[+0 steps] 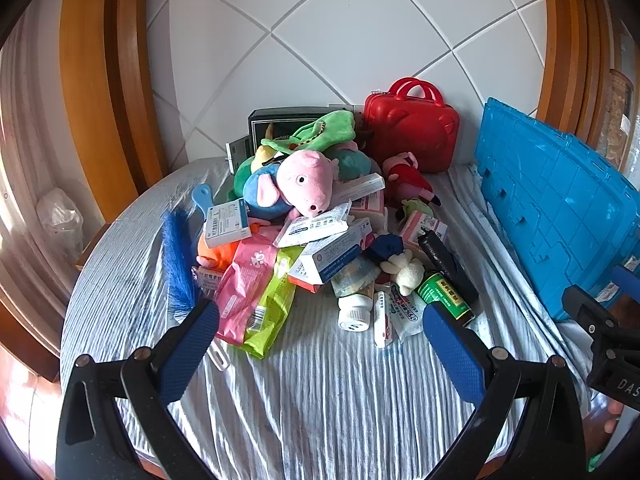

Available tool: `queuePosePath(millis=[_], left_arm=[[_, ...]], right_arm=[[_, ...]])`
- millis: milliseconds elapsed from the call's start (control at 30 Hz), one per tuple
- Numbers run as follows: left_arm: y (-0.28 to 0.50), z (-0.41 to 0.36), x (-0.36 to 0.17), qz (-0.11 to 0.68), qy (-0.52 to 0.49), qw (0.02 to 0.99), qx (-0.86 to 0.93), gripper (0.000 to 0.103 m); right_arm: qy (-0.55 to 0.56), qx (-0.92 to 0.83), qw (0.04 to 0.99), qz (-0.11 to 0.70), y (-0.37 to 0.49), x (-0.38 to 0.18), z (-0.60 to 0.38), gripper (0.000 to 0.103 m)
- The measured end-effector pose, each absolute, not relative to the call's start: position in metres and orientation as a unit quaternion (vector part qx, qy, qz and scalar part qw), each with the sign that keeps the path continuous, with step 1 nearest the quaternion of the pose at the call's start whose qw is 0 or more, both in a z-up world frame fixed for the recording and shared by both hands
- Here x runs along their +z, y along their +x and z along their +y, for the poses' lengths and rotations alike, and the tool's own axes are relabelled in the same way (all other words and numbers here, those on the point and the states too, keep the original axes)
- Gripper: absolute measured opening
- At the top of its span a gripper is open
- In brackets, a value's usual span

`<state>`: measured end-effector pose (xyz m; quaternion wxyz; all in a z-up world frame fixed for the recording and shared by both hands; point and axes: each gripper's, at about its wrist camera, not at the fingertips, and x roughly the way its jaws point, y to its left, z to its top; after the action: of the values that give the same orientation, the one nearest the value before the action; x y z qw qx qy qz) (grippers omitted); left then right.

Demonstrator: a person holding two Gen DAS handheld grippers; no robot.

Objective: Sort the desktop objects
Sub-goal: 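Move both tools toward the pile of items on the bed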

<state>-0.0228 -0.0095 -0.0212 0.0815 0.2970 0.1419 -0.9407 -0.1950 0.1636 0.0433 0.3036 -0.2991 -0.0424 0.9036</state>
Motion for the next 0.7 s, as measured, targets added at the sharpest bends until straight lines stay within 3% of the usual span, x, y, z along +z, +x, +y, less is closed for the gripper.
queuePosePath(millis=[700], left_arm=[[-0.044,-0.020,-0.062,0.167,0.365,0.112,-0.909,0.103]], right_arm=[[-0.341,0.894,0.289,-0.031,-0.208,0.021,0.195,0.103]])
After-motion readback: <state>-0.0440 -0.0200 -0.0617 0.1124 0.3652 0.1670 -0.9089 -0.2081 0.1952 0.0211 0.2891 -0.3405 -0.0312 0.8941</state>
